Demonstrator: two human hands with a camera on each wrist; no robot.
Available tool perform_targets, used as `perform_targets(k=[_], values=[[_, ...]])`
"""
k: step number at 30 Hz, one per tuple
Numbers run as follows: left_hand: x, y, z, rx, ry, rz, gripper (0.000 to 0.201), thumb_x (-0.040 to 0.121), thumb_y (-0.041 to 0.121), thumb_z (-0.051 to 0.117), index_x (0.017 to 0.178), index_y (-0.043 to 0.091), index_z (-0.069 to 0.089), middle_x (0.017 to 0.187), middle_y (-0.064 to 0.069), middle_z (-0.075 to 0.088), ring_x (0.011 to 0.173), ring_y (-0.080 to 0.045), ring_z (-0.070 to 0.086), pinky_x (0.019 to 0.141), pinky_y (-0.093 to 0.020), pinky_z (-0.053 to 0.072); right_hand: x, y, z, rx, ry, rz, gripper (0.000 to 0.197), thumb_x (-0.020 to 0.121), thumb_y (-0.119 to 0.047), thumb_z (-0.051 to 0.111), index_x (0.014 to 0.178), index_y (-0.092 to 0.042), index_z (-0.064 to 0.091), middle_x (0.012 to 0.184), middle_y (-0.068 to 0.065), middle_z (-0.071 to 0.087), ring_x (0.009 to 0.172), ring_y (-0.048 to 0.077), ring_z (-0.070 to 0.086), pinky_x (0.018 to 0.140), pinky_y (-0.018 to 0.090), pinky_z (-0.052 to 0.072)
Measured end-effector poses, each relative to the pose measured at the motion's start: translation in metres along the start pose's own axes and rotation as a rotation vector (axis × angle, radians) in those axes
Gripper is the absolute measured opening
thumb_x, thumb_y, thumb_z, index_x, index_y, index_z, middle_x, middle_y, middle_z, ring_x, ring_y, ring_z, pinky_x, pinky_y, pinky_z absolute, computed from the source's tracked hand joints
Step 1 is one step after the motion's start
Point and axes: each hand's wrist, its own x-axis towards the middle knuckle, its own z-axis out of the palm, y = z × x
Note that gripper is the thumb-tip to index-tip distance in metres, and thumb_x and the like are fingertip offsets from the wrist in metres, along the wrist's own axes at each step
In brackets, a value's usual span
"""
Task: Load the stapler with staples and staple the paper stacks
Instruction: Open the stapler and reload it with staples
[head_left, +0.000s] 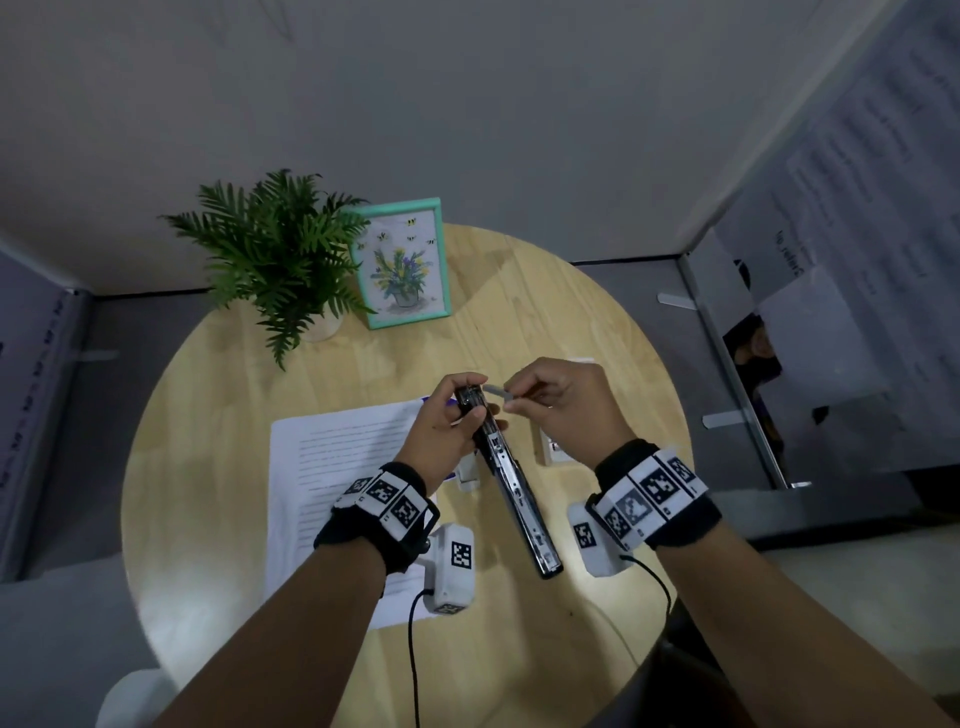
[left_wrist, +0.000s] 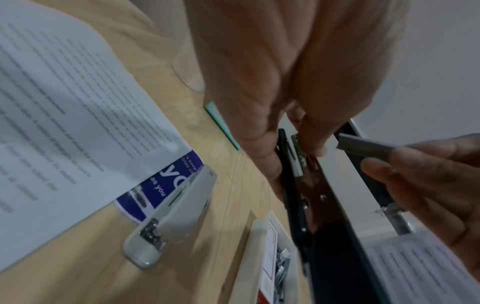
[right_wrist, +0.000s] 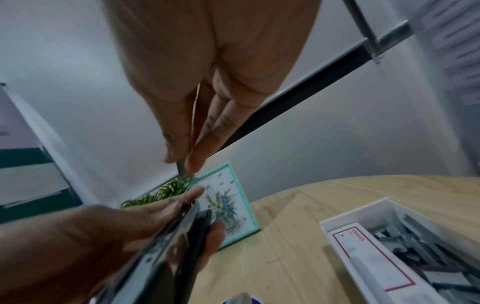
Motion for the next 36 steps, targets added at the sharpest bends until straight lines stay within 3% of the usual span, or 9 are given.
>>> perform_targets(k=[5, 10, 13, 16, 19, 23, 29, 36], values=[[-0.009, 0.002, -0.012, -0.141, -0.074, -0.015, 0.030, 0.094, -0.003, 0.050, 0.114, 0.019, 0.054, 0.098, -0.010, 0.064, 0.083, -0.020, 0.066, 0.077, -0.031, 0.058, -0.011, -0.003, 0.009, -0.080, -0.041, -0.090, 0.007, 0.073, -0.001, 0.077, 0.076, -0.002, 0.071, 0.083, 0.006, 0.073, 0.078, 0.018, 0.069, 0.074, 0.041, 0.058], [-0.018, 0.004, -0.024, -0.265, -0.177, -0.037, 0.033, 0.088, 0.003, 0.057, 0.116, 0.020, 0.056, 0.104, -0.013, 0.060, 0.096, -0.032, 0.058, 0.086, -0.039, 0.055, -0.015, -0.016, 0.013, -0.043, -0.055, -0.099, 0.005, 0.075, 0.002, 0.076, 0.078, 0.003, 0.072, 0.090, 0.007, 0.074, 0.081, 0.012, 0.069, 0.076, 0.021, 0.058], [-0.019, 0.004, -0.027, -0.291, -0.195, -0.047, 0.035, 0.087, 0.003, 0.061, 0.117, 0.020, 0.056, 0.100, -0.010, 0.061, 0.090, -0.028, 0.061, 0.084, -0.039, 0.057, -0.015, -0.023, 0.015, -0.051, -0.091, -0.111, 0.005, 0.075, 0.000, 0.076, 0.079, 0.001, 0.072, 0.090, 0.003, 0.074, 0.084, 0.011, 0.068, 0.075, 0.012, 0.053], [-0.020, 0.005, -0.031, -0.320, -0.229, -0.049, 0.052, 0.072, 0.017, 0.080, 0.119, 0.019, 0.056, 0.099, -0.007, 0.064, 0.089, -0.027, 0.065, 0.086, -0.041, 0.057, -0.015, -0.027, 0.017, -0.092, -0.107, -0.148, 0.005, 0.076, -0.002, 0.077, 0.078, 0.000, 0.073, 0.090, 0.003, 0.074, 0.085, 0.009, 0.067, 0.073, 0.005, 0.048], [-0.022, 0.006, -0.034, -0.329, -0.239, -0.050, 0.063, 0.065, 0.023, 0.083, 0.121, 0.018, 0.055, 0.098, -0.005, 0.068, 0.088, -0.024, 0.069, 0.088, -0.043, 0.055, -0.016, -0.031, 0.017, -0.124, -0.112, -0.211, 0.005, 0.076, -0.002, 0.077, 0.077, 0.001, 0.073, 0.089, 0.005, 0.075, 0.082, 0.008, 0.066, 0.071, 0.003, 0.044], [-0.023, 0.005, -0.036, -0.355, -0.245, -0.043, 0.063, 0.064, 0.025, 0.085, 0.120, 0.020, 0.057, 0.102, -0.010, 0.061, 0.086, -0.020, 0.068, 0.086, -0.040, 0.057, -0.016, -0.033, 0.021, -0.184, -0.143, -0.255, 0.005, 0.076, -0.002, 0.077, 0.076, 0.000, 0.072, 0.089, 0.004, 0.075, 0.081, 0.008, 0.066, 0.074, 0.006, 0.048], [-0.025, 0.005, -0.037, -0.370, -0.242, -0.032, 0.063, 0.063, 0.026, 0.086, 0.119, 0.020, 0.057, 0.097, -0.008, 0.061, 0.084, -0.019, 0.067, 0.084, -0.038, 0.057, -0.016, -0.034, 0.027, -0.295, -0.129, -0.311, 0.005, 0.076, -0.006, 0.077, 0.077, -0.004, 0.072, 0.085, 0.001, 0.073, 0.072, 0.013, 0.067, 0.070, 0.032, 0.056], [-0.027, 0.005, -0.040, -0.361, -0.239, -0.042, 0.062, 0.063, 0.026, 0.085, 0.119, 0.021, 0.057, 0.090, -0.002, 0.068, 0.081, -0.016, 0.067, 0.082, -0.037, 0.057, -0.018, -0.041, 0.029, -0.340, -0.067, -0.383, 0.002, 0.078, -0.004, 0.074, 0.078, -0.004, 0.072, 0.078, 0.004, 0.070, 0.067, 0.017, 0.065, 0.063, 0.036, 0.055]])
